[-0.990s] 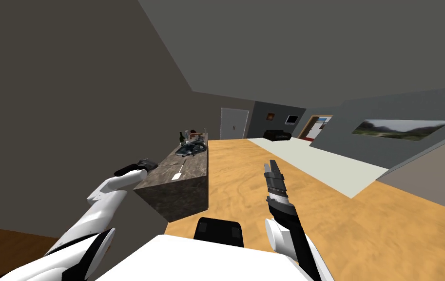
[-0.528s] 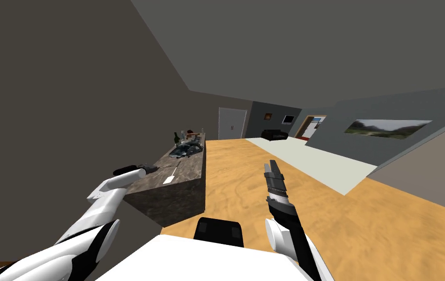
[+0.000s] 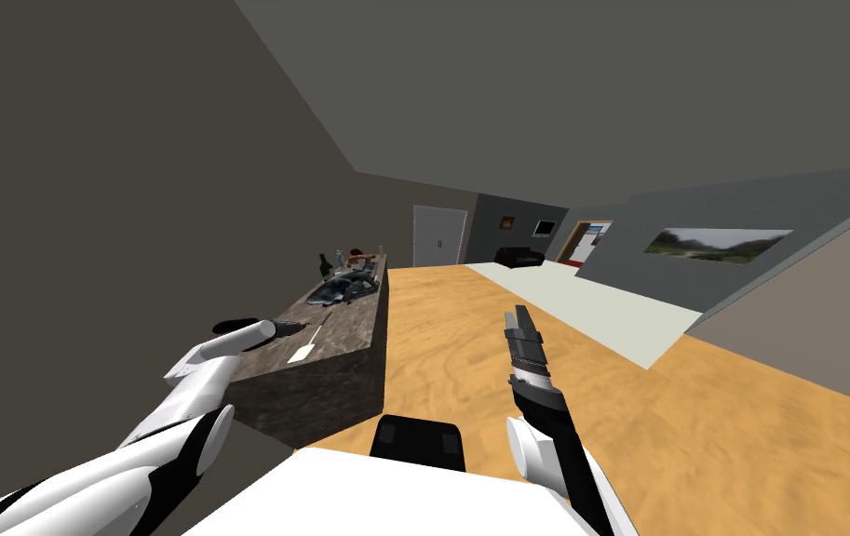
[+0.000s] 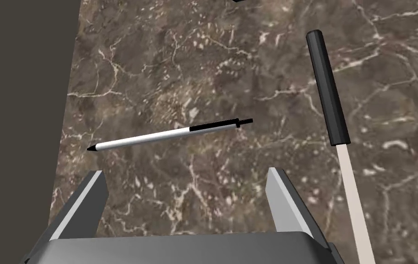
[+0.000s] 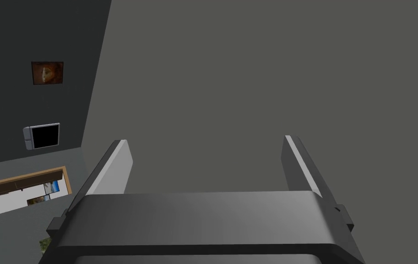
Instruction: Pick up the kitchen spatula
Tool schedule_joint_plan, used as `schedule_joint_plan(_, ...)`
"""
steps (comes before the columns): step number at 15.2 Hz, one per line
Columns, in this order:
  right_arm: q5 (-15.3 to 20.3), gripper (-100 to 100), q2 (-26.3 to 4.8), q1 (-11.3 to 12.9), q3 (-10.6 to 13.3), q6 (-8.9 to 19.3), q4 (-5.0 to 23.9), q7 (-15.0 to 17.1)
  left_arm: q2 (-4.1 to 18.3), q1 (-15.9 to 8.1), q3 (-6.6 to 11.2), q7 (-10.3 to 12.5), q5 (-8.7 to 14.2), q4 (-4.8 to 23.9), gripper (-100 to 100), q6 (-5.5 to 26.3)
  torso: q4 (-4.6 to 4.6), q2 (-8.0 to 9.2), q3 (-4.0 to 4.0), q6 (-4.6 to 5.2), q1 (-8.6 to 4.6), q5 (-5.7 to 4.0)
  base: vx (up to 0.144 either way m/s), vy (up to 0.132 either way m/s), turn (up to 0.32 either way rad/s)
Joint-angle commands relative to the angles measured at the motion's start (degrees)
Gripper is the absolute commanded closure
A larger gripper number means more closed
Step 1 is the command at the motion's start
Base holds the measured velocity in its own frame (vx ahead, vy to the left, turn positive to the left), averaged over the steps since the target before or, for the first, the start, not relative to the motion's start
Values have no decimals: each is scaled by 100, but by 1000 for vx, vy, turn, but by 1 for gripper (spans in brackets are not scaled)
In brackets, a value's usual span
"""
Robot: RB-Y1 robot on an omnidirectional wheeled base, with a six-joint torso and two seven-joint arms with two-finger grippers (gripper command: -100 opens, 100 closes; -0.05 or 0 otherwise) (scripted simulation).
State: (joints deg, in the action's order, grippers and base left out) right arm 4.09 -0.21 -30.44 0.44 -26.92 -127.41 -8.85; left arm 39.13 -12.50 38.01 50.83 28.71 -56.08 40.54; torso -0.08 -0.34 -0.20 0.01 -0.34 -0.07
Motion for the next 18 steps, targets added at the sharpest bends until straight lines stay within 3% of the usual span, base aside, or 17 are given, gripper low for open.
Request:
schedule_joint_plan(1,0,0,0,0,0,0,0,0,74,-124,43,161,90,274,-100,231,0,0,0,0,0,0,68,-97,-37)
schedule_joint_plan(9,0,0,0,0,0,0,0,0,223,-329,139,599,295,846,-100,851,0,0,0,0,1,0,80,-85,-29)
schedule_joint_plan(10,0,0,0,0,0,0,0,0,199,-288,136,548,268,727,-100,781,0,2,1,0,0,0,44,-51,-2)
schedule_joint_plan(11,0,0,0,0,0,0,0,0,154,-272,18,770,220,747,-100,697,2,9,5,-1,7,1,-3,11,-71)
schedule_joint_plan(17,0,0,-2,2,-2,0,0,0,45,-223,-259,1238,99,756,-100,433,12,55,31,-3,73,16,-45,85,-90)
schedule_joint_plan(18,0,0,-2,2,-1,0,0,0,62,-224,-183,1104,125,731,-100,516,12,58,33,-2,72,16,-38,53,-49)
